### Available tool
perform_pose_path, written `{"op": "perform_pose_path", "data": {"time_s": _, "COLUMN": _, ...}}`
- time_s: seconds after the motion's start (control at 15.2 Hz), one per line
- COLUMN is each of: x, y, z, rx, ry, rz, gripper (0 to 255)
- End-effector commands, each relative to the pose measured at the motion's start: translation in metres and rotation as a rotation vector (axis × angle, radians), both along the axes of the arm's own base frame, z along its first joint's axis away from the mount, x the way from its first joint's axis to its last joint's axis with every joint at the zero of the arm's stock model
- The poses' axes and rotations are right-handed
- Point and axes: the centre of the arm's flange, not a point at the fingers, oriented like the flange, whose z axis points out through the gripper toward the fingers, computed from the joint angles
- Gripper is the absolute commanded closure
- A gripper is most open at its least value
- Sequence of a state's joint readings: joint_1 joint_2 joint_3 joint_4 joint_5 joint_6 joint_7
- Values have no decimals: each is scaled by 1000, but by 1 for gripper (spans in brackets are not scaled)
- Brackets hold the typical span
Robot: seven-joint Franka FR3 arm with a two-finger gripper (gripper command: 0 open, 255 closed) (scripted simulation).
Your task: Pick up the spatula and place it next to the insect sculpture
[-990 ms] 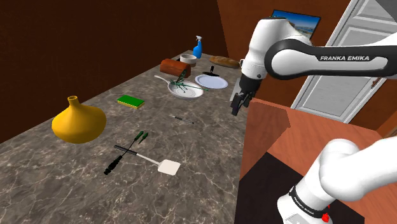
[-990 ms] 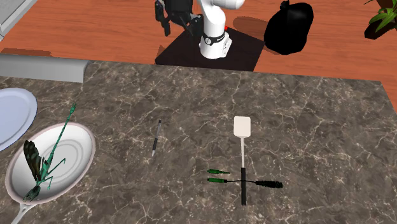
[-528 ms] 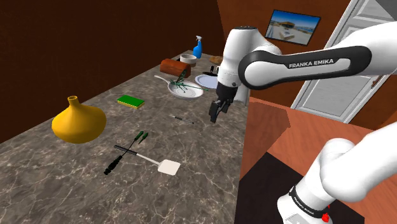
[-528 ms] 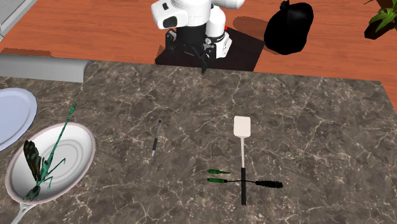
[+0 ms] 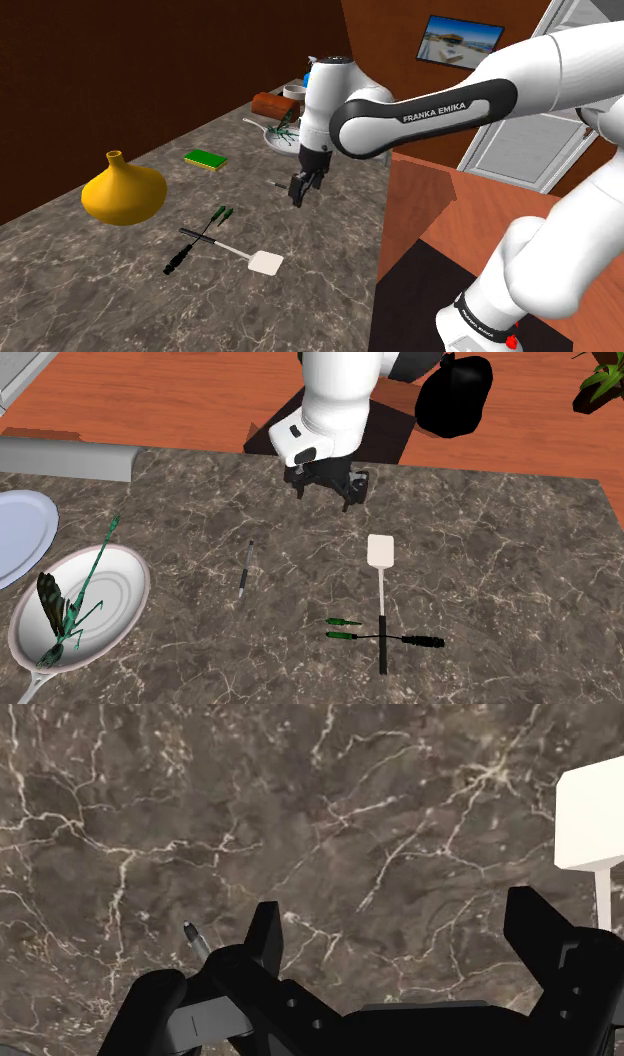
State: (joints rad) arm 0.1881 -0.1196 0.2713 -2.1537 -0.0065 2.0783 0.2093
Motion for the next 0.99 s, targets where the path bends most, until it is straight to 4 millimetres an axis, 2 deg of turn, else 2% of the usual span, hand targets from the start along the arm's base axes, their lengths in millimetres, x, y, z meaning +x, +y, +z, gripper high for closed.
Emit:
{"op": "perform_pose_path", "data": {"time_s": 0.0, "x": 10, "y": 21, "z": -11, "rx": 5, "ry": -1, "rz": 26, "gripper": 0}}
{"op": "perform_pose_path", "data": {"time_s": 0.92, "x": 64, "y": 181, "z": -72, "rx": 33, "ry": -8, "rz": 204, "gripper": 0}}
